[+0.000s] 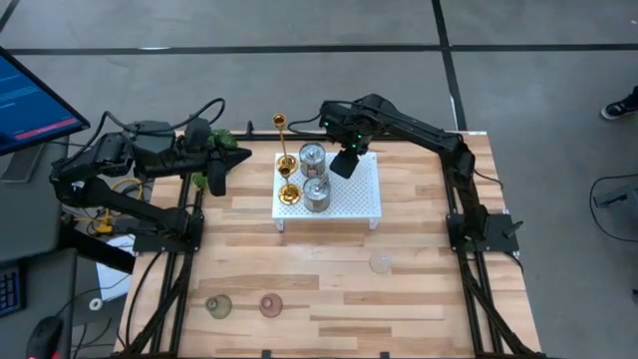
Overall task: Pick & Place candle stick holders
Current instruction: Put the top transparent glass candle holder on the shelf
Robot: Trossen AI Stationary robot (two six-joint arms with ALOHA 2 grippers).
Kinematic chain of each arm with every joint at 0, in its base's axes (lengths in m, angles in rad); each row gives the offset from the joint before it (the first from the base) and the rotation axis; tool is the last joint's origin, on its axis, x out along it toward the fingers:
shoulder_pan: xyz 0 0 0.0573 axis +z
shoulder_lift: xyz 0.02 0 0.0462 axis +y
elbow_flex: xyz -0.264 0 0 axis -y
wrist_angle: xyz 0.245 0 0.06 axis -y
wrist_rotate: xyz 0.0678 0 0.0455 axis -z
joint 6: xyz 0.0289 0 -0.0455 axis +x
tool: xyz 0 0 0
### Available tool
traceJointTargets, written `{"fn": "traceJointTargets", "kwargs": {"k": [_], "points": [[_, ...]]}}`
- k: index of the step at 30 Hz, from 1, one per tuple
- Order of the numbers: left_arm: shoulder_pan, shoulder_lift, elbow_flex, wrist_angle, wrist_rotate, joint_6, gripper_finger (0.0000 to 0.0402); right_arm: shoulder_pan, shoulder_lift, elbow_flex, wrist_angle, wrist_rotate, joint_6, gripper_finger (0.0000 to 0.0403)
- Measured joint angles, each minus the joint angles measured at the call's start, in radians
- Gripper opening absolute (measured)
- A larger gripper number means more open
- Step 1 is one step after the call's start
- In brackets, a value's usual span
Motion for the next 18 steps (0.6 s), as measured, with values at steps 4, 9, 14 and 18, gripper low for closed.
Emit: {"fn": "traceJointTargets", "kwargs": {"k": [4,9,14,18], "points": [[0.000,0.000,0.000,0.000,0.000,0.002,0.0010,0.001,0.000,0.000,0.022,0.000,-0.001,0.0155],[0.000,0.000,0.000,0.000,0.000,0.002,0.0010,-0.005,0.000,0.000,0.023,-0.001,-0.002,0.0155],[0.000,0.000,0.000,0.000,0.000,0.002,0.0010,0.003,0.000,0.000,0.078,0.000,-0.009,0.0184],[0.000,0.000,0.000,0.000,0.000,0.002,0.0010,0.006,-0.001,0.000,0.105,-0.005,-0.010,0.0235]]}}
